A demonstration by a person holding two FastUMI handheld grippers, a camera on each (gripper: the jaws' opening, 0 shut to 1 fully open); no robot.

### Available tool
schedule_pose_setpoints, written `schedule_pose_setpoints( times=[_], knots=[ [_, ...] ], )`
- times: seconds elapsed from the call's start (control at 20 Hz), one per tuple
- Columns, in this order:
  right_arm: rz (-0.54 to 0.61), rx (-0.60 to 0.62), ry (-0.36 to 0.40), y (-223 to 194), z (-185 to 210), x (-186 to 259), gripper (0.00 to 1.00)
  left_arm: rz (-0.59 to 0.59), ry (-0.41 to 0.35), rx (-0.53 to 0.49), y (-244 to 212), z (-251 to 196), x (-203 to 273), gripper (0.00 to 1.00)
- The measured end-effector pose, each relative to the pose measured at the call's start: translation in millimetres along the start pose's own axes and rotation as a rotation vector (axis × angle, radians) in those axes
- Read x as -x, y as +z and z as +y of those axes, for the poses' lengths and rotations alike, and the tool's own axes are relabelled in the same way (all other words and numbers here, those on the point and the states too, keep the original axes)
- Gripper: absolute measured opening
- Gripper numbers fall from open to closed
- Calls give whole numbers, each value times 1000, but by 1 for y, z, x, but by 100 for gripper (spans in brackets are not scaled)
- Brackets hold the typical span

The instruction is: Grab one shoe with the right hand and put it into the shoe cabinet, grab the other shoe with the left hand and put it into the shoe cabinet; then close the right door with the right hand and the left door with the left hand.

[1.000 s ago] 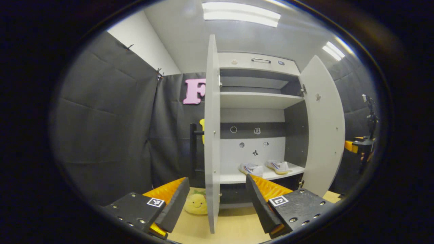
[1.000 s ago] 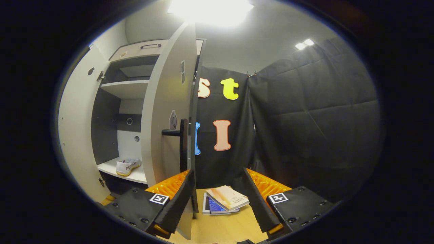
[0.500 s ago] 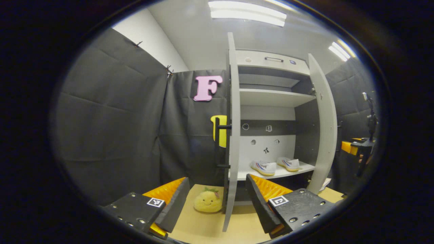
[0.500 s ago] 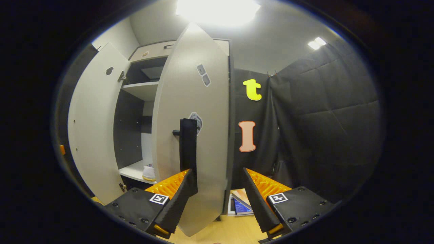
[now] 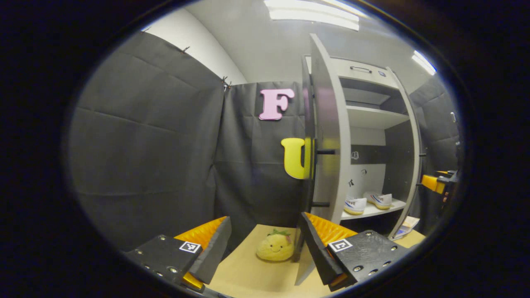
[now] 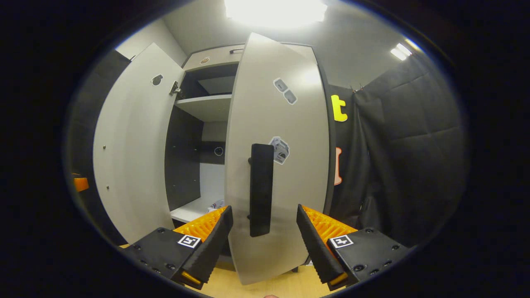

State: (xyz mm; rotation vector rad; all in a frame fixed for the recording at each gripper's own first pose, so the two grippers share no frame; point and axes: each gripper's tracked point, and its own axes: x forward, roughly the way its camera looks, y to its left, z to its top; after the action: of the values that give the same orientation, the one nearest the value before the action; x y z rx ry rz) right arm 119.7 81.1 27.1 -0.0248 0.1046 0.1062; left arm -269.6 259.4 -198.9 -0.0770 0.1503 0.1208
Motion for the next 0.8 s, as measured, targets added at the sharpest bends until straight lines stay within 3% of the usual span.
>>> schedule_pose_setpoints(
  times=[0.2,0.35,0.55,0.8],
  knots=[
    [-23,-11,-15,-2,-23,29,96,-6,14,-23,7,2,-35,95],
    [-25,13,-62,-7,-48,42,98,-6,-19,-20,10,-13,-54,95],
    [-10,7,-114,-15,-81,53,98,-49,-4,-26,17,-22,-53,93],
    [9,-32,-124,-23,-97,52,97,-40,-39,33,17,-36,-54,93]
  ],
)
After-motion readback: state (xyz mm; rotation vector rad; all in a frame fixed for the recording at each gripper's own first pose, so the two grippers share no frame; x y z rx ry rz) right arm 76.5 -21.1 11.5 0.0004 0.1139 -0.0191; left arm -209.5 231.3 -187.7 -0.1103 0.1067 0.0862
